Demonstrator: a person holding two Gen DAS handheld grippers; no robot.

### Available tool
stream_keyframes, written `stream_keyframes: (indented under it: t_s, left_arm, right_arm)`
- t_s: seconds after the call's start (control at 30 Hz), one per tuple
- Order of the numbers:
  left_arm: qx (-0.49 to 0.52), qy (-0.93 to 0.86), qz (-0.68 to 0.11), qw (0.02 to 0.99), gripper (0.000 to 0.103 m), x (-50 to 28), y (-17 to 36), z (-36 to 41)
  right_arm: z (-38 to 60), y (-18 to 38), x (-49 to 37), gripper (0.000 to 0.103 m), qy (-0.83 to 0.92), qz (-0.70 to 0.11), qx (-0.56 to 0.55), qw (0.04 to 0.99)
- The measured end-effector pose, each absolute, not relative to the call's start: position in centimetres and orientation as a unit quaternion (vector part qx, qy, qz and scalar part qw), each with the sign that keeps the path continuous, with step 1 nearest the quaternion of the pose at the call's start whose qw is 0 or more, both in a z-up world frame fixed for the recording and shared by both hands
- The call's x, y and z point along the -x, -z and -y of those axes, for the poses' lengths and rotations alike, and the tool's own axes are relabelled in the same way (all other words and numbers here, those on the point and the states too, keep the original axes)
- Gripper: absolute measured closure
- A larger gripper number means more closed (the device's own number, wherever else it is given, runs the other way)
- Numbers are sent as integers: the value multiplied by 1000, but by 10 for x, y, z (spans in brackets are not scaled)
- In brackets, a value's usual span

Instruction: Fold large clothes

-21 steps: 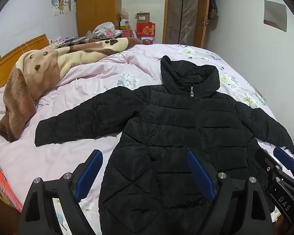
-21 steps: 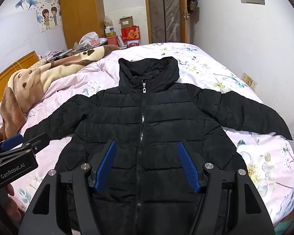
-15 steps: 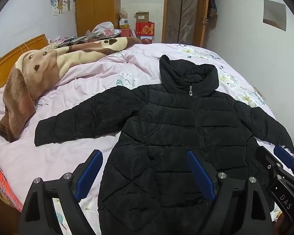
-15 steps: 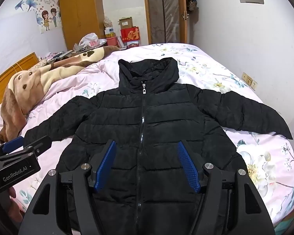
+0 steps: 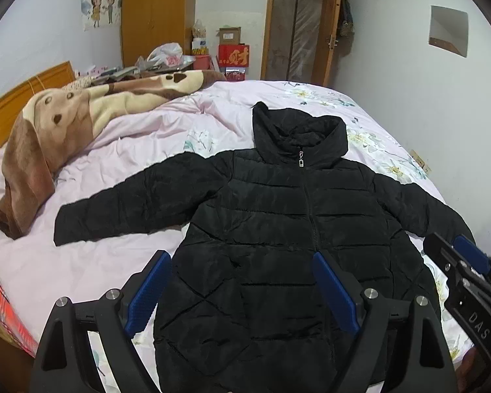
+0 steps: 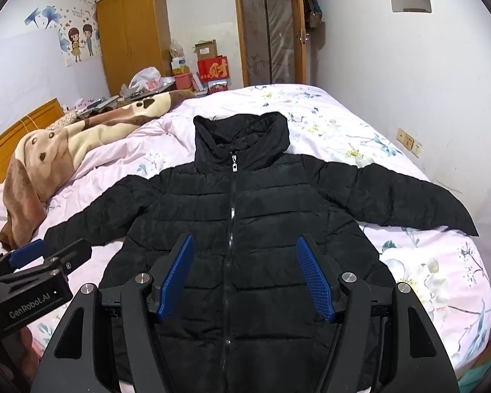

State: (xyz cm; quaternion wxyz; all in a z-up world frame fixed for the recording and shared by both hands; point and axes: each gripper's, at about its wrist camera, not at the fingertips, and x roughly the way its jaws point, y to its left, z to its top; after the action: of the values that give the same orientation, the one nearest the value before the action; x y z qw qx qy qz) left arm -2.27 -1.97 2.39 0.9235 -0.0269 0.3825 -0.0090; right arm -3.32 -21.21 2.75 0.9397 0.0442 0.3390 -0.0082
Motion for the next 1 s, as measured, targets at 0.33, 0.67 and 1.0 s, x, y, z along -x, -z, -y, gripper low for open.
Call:
stream_keyframes:
  t_s: [0.33,0.67,1.0]
  left_arm:
    - [26,12,-374,927,15,32,-33,21]
    - [28,2,-378,926,15,34,-35,18]
    - [28,4,-379,925,15,32,-35,18]
  right_arm:
    - [219,-34,42,38,18,-339,-59,939]
    - [213,-36,42,38,11,-342,-50,938]
    - [210,-39,44,38,13,-335,-46,941]
